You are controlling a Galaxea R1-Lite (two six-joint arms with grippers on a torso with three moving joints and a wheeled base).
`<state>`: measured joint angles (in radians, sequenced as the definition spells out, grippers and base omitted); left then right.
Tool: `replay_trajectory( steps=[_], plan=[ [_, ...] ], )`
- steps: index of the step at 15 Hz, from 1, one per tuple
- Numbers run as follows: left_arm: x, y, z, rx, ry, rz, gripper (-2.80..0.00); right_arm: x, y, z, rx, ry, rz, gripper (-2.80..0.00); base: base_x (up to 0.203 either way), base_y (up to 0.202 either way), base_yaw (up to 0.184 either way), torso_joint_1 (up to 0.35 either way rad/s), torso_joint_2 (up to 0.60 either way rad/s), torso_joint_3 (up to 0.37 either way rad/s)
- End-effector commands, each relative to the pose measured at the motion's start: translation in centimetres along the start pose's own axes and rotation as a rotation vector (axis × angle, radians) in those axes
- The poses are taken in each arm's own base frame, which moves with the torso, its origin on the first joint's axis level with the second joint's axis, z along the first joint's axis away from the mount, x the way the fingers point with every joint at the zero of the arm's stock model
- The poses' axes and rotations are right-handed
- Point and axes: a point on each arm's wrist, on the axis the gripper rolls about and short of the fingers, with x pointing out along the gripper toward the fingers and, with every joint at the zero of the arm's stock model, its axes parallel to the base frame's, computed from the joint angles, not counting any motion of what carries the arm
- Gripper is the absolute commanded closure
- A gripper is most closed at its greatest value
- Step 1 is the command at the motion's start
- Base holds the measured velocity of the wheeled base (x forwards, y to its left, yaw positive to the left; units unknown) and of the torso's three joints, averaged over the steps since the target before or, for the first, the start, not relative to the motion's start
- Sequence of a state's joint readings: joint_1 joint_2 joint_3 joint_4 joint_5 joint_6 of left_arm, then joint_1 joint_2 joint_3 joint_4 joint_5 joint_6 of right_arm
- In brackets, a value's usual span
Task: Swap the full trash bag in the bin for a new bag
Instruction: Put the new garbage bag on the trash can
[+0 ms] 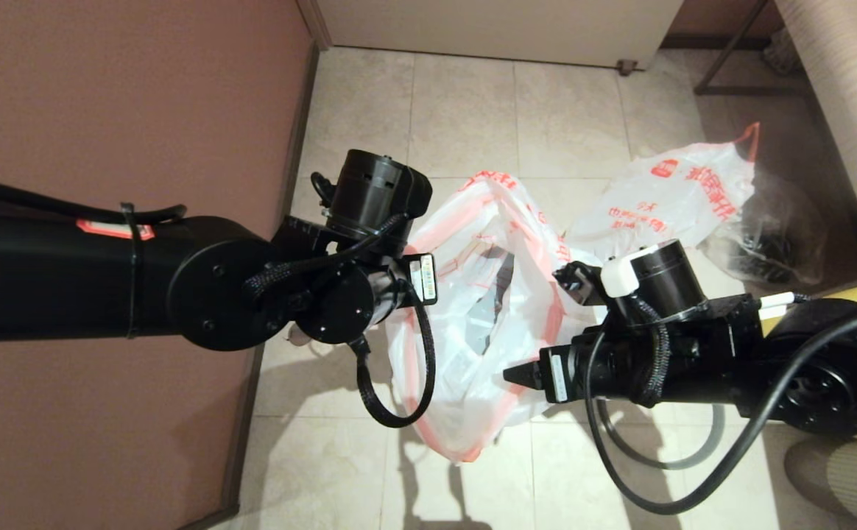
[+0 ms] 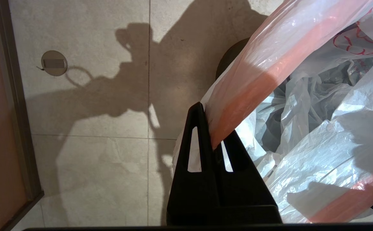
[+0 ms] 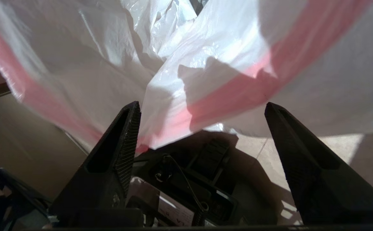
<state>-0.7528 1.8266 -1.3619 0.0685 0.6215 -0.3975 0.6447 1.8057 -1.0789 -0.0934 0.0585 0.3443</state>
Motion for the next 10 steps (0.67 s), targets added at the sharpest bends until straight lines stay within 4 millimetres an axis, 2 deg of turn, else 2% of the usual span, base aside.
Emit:
replay_trajectory(
  steps=[1, 2, 3, 10],
  plan=[
    [-0.1, 0.1, 0.1, -0.004, -0.003, 0.006, 0.00, 2.1, -0.3, -0.6, 0.003, 0.039, -0.014, -2.80, 0.000, 0.000, 0.000, 0.000, 0.00, 0.000],
    [-0.2, 0.3, 0.1, -0.008, -0.005, 0.006, 0.00, 2.7, -0.3, -0.7, 0.005, 0.043, -0.019, -2.80, 0.000, 0.000, 0.000, 0.000, 0.00, 0.000],
    [-0.3, 0.5, 0.3, -0.013, -0.008, 0.008, 0.00, 2.9, -0.3, -0.6, 0.006, 0.040, -0.022, 0.00, 0.000, 0.000, 0.000, 0.000, 0.00, 0.000],
    [-0.5, 1.5, 1.0, -0.039, -0.018, 0.010, 0.00, 2.6, 0.2, 1.7, 0.007, -0.035, -0.008, 0.00, 0.000, 0.000, 0.000, 0.000, 0.00, 0.000]
  ],
)
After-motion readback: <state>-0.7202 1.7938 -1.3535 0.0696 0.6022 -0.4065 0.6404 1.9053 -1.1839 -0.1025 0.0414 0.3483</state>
